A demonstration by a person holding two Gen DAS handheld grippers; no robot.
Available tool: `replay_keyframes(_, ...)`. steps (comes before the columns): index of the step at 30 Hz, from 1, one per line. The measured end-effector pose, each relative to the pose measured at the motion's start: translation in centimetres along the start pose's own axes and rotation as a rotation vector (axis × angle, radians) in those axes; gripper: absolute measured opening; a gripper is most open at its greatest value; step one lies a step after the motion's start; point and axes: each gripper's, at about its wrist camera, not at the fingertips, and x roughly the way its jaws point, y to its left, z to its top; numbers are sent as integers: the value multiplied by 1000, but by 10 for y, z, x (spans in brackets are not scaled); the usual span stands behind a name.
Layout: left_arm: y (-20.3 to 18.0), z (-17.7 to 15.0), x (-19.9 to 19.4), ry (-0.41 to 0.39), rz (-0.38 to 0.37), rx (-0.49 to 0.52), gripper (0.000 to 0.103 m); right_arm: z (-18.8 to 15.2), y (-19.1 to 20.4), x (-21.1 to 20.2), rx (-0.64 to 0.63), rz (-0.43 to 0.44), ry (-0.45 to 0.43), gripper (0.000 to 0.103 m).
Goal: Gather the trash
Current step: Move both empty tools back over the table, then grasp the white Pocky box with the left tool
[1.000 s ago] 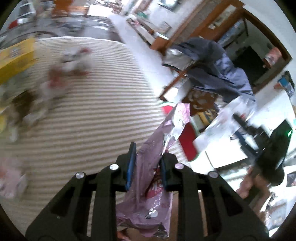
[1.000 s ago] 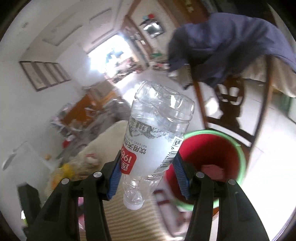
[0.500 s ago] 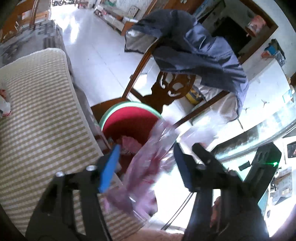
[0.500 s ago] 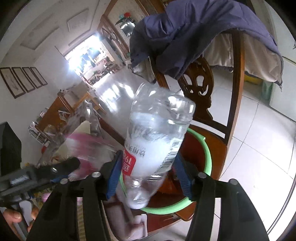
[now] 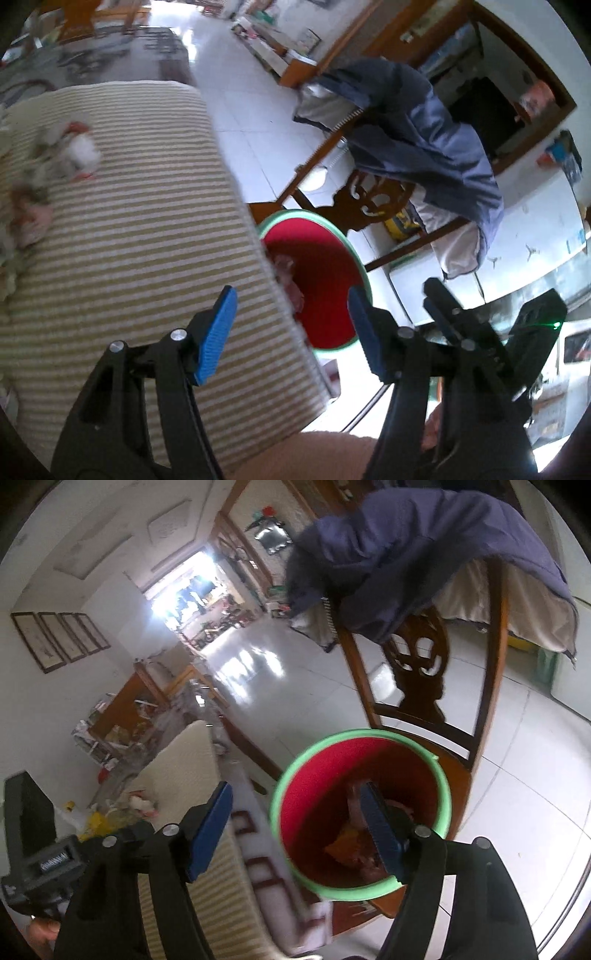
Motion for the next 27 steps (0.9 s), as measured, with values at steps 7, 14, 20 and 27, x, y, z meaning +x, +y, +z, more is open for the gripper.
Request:
replay_keyframes(7,43,-31,-61,-75,66,-58,67,-12,75,-7,-141,106,39,80)
replay_keyframes(14,125,-72,-123,-144,160,-248,71,-35,127,1,-232,177,113,82)
replay_keyframes(20,198,-126,-183,-331,266,-586,78,-49,147,10,-294,148,155,82)
replay_keyframes(27,222,-139,-186,-380,293,-731,84,-57,155,13,-340,125,174,82)
